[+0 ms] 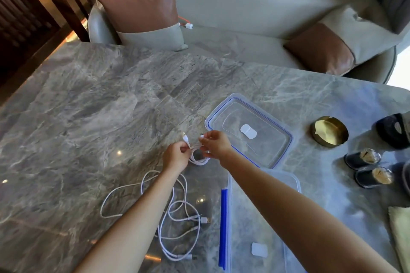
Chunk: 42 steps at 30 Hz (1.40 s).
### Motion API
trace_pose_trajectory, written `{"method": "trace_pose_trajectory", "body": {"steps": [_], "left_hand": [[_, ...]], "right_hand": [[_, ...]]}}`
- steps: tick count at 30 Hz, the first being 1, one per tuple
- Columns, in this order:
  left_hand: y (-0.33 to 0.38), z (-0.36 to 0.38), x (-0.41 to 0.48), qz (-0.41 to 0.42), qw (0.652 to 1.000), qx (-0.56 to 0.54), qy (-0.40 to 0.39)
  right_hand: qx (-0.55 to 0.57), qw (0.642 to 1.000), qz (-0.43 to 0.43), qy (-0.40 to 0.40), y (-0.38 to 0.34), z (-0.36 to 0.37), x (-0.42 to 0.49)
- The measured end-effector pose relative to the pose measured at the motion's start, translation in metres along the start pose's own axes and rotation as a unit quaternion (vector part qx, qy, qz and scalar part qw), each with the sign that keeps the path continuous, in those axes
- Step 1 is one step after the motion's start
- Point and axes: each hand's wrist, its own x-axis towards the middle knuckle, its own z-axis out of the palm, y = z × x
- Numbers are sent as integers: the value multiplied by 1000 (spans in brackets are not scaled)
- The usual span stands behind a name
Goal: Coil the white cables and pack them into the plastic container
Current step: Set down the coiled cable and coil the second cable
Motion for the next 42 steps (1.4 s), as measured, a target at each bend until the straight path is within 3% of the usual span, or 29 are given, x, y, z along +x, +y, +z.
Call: {"method": "trace_pose_trajectory", "body": {"steps": [8,12,15,19,21,23,28,32,35,38,40,42], "left_hand": [[-3,5,-6,7,1000,25,7],[6,-4,-38,49,998,7,32],[1,-12,-85,171,984,46,35],[-25,-19,-134,241,955,173,14],[-39,-24,-147,224,946,230,44],[-52,-26,-155,175,948,255,73],[-63,-23,-162,102,979,171,36],[-59,-21,-164,71,990,99,67],[-60,-18,-164,-10,995,93,23],[-67,-8,-170,-17,986,162,-45],[-69,-1,-174,-27,993,104,-45],[-64,1,-177,-80,996,-24,-32]], "right_hand": [[2,1000,25,-2,11,-8,-1],[-165,981,-102,4,14,-7,-17],[-407,887,-203,-77,21,-8,-45],[-641,729,-197,-139,42,-5,-80],[-687,683,-202,-147,58,-1,-92],[-702,667,-207,-143,70,5,-100],[-617,755,-181,-130,88,26,-111],[-536,827,-130,-111,84,25,-114],[-526,835,-112,-118,84,24,-117],[-528,832,-81,-148,93,30,-123],[-465,869,-61,-154,98,33,-128],[-382,913,-51,-135,97,33,-132]]}}
